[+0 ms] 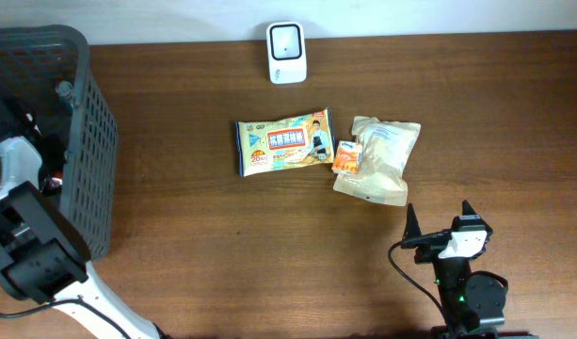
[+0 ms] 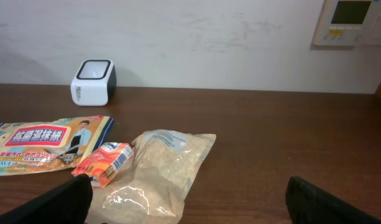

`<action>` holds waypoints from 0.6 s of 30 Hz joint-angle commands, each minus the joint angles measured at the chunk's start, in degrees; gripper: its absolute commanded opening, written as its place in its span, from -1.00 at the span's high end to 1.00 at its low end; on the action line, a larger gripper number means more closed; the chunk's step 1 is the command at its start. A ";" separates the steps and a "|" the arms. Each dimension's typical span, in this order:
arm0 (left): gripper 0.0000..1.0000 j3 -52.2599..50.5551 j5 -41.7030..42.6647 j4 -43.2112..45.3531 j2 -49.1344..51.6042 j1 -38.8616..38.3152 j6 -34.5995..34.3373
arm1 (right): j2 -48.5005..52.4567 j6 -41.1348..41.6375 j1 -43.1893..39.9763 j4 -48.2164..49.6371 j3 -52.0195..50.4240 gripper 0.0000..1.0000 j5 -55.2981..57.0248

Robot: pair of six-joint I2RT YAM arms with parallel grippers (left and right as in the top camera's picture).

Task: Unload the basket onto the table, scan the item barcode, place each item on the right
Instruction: 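Grasp the dark snack bag with orange label in the basket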

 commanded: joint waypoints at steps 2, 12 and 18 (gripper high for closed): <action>1.00 -1.27 3.58 -1.60 -4.04 0.74 -0.24 | -0.37 -0.33 0.35 -0.15 -0.52 -0.97 0.07; 1.00 -0.33 19.71 -1.64 -27.17 0.79 -0.50 | -0.37 -0.33 0.35 -0.15 -0.52 -0.97 0.07; 1.00 -0.33 30.77 -2.62 -41.57 0.76 -0.68 | -0.37 -0.33 0.35 -0.15 -0.52 -0.97 0.07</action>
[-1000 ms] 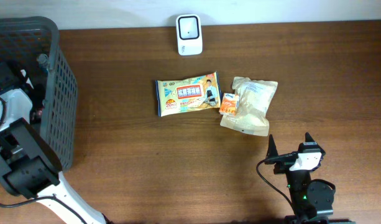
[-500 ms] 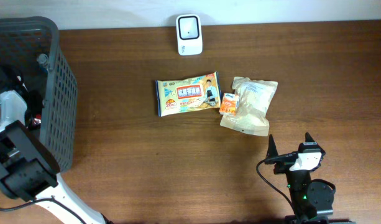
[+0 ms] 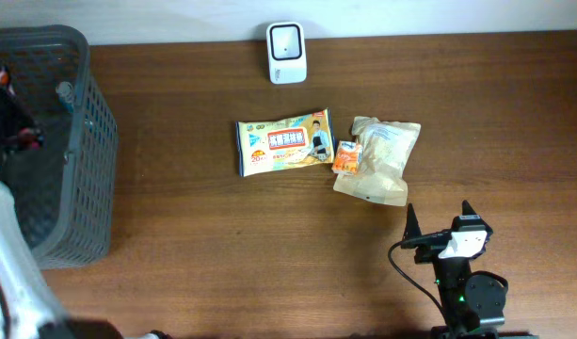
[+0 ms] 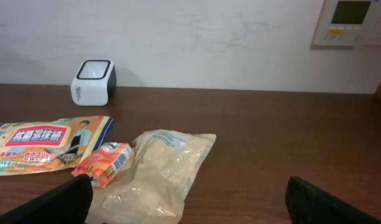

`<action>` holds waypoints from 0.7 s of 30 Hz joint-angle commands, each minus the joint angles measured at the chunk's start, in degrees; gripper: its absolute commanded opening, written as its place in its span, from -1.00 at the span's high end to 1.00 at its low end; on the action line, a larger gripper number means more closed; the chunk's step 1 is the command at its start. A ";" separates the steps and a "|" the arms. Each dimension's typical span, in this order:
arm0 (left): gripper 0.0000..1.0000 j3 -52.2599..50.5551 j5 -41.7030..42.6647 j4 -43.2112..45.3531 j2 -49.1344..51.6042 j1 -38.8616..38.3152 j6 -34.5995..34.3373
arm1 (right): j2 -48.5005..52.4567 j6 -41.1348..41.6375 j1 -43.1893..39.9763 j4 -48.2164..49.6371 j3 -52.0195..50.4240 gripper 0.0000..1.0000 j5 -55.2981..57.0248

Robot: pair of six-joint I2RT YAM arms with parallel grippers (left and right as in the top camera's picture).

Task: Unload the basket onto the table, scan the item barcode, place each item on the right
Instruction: 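Grasp the dark snack bag with orange label in the basket, then lift the snack bag out and carry it toward the scanner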

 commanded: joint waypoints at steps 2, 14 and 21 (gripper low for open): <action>1.00 0.68 14.47 -2.14 -11.69 0.17 -0.59 | -0.37 -0.33 0.35 -0.15 -0.52 -0.97 0.07; 1.00 0.66 38.62 -7.32 -23.30 -10.29 -6.54 | -0.37 -0.33 0.35 -0.15 -0.52 -0.97 0.07; 1.00 0.66 33.70 -5.62 -16.04 -30.84 -6.95 | -0.37 -0.33 0.35 -0.15 -0.52 -0.97 0.07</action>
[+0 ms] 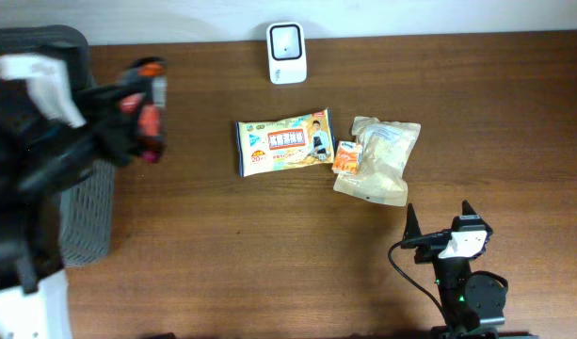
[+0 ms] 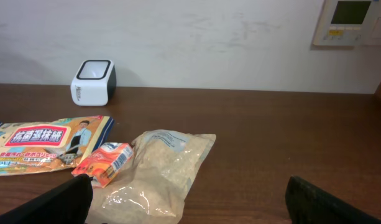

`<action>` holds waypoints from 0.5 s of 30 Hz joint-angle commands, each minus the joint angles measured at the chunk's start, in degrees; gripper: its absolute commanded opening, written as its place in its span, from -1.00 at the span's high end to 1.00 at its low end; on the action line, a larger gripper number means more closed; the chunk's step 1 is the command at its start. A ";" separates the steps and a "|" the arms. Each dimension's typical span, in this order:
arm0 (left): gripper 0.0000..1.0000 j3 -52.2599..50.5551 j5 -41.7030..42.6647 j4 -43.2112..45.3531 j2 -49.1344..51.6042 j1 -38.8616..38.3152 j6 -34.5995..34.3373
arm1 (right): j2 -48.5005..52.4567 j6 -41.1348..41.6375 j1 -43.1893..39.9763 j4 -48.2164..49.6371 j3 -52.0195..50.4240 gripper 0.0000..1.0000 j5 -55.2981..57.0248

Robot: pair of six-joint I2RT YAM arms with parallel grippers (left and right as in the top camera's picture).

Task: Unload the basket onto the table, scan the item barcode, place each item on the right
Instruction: 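Lift the snack bag out and carry it toward the scanner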

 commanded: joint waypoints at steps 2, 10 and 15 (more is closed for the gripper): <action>1.00 0.57 -5.57 0.68 7.96 -13.73 -1.18 | -0.37 -0.33 0.35 -0.15 -0.52 -0.97 0.09; 1.00 0.57 -18.80 1.66 26.51 -29.33 -1.18 | -0.37 -0.35 0.35 -0.15 -0.52 -0.97 0.09; 1.00 0.57 -19.08 8.24 37.55 -34.75 -1.18 | -0.37 -0.33 0.35 -0.15 -0.52 -0.97 0.09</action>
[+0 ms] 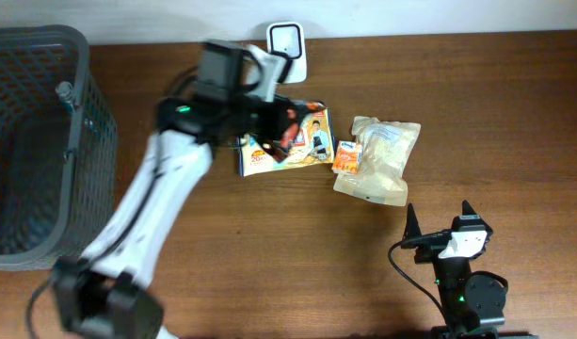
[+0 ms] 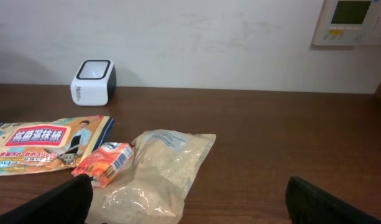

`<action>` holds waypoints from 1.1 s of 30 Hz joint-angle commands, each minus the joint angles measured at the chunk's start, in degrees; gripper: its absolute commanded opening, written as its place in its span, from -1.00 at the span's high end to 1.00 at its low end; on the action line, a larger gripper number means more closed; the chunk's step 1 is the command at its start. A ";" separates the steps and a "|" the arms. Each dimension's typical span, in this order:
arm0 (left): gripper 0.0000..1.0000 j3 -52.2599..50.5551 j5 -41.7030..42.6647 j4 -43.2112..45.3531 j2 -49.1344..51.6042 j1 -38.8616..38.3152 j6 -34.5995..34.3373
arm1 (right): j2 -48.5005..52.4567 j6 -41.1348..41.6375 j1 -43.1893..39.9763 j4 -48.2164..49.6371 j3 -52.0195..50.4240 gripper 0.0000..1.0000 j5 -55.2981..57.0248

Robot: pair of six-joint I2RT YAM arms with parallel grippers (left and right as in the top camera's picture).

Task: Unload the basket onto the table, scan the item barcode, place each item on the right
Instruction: 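Lift the snack bag out and carry it toward the scanner, then release the snack bag on the table beside the wipes pack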

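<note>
My left gripper hangs just in front of the white barcode scanner at the table's back edge, shut on a small red-orange item. That item is blurred and partly hidden by the fingers. The arm reaches in from the lower left and covers part of the flat printed snack packet. My right gripper rests near the front edge, open and holding nothing. In the right wrist view the scanner stands at the far left, and the right gripper spreads wide; the left gripper does not show there.
A dark mesh basket fills the left end of the table. A small orange carton and a clear bag of grains lie right of the packet. In the right wrist view the carton and bag lie close ahead.
My left gripper with the red-orange item has moved from beside the basket at the left to the spot over the snack packet, just in front of the scanner. The right arm has not moved.
The left arm was first down at the basket at the table's left edge, and still there at the second moment. Then the gripper was outside the basket holding a red-orange item. Now it holds that item near the scanner. The right gripper stayed open throughout.
</note>
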 commanded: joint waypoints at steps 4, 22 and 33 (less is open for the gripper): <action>1.00 0.52 -6.71 9.70 13.05 -5.53 -0.28 | -0.37 -0.37 0.35 -0.15 -0.52 -0.97 0.09; -0.28 1.29 -14.45 11.78 20.50 -5.79 -0.28 | -0.37 -0.37 0.35 -0.15 -0.52 -0.97 0.09; -0.97 8.09 -14.32 -0.50 4.61 -0.04 -0.28 | -0.37 -0.37 0.35 -0.15 -0.52 -0.97 0.09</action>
